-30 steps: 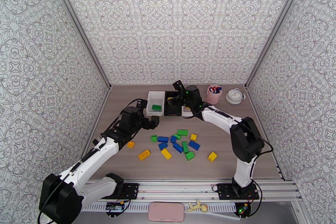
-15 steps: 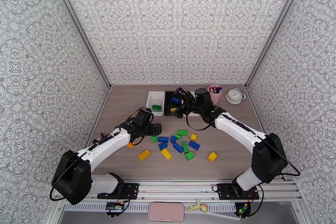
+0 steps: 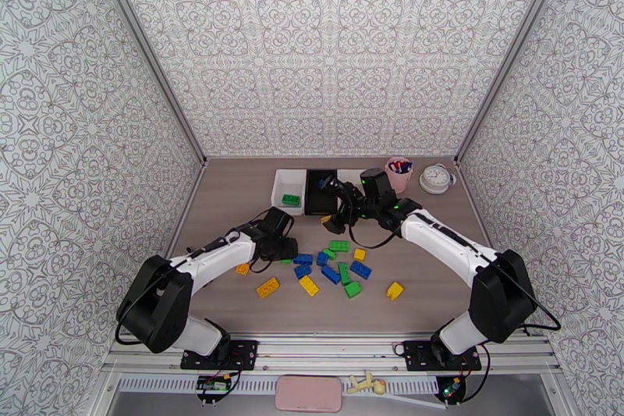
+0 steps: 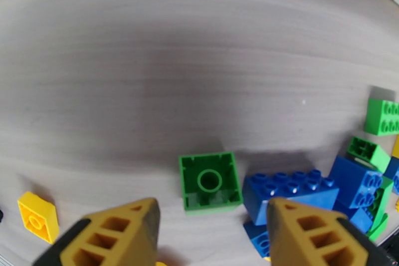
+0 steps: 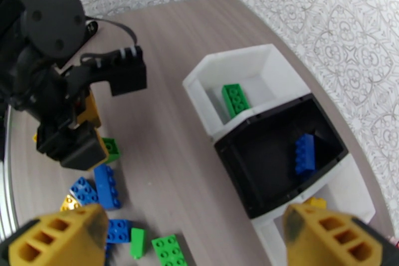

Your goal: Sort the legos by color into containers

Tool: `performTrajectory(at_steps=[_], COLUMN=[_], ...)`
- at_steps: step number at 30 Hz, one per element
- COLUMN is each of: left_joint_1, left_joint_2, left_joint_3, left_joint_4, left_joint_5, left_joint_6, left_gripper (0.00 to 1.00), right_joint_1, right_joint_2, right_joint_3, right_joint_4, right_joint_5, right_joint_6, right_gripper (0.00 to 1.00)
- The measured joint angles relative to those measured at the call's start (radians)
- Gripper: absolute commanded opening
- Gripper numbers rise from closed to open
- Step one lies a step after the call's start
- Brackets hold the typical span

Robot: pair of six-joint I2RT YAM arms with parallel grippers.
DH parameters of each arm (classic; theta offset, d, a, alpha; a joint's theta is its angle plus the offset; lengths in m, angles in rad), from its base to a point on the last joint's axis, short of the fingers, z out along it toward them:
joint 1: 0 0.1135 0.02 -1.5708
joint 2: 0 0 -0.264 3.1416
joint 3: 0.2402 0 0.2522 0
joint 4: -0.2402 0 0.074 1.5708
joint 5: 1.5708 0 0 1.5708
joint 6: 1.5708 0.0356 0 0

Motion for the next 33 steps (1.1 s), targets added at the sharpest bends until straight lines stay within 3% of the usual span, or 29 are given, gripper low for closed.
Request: performTrajectory(at_steps=[7, 19, 30, 33], left_joint_1=[0.002, 0.006, 0.008, 0.008], left_joint_2=[0.029, 0.059, 0.071, 0.074], left_joint_3=[0.0, 0.0, 0.0, 0.0], left_joint_4=[0.001, 0.013, 0.021, 0.026], left_joint_5=[0.003, 0.003, 0.003, 0.003], left_joint_6=[0.0, -0.017, -0.019, -0.019], left_gripper=[0.56, 0.42, 0.42, 0.34], right_joint_1=[0.0, 0.0, 0.0, 0.0], right_joint_2=[0.0, 0.0, 0.0, 0.0], right_joint_3=[0.0, 0.0, 0.0, 0.0], right_joint_4=[-0.011, -0.011, -0.011, -0.011], right_joint_5=[0.0, 0.0, 0.0, 0.0], right_joint_6=[0.0, 0.0, 0.0, 0.0], right_gripper=[0.96, 0.97, 0.97, 0.97])
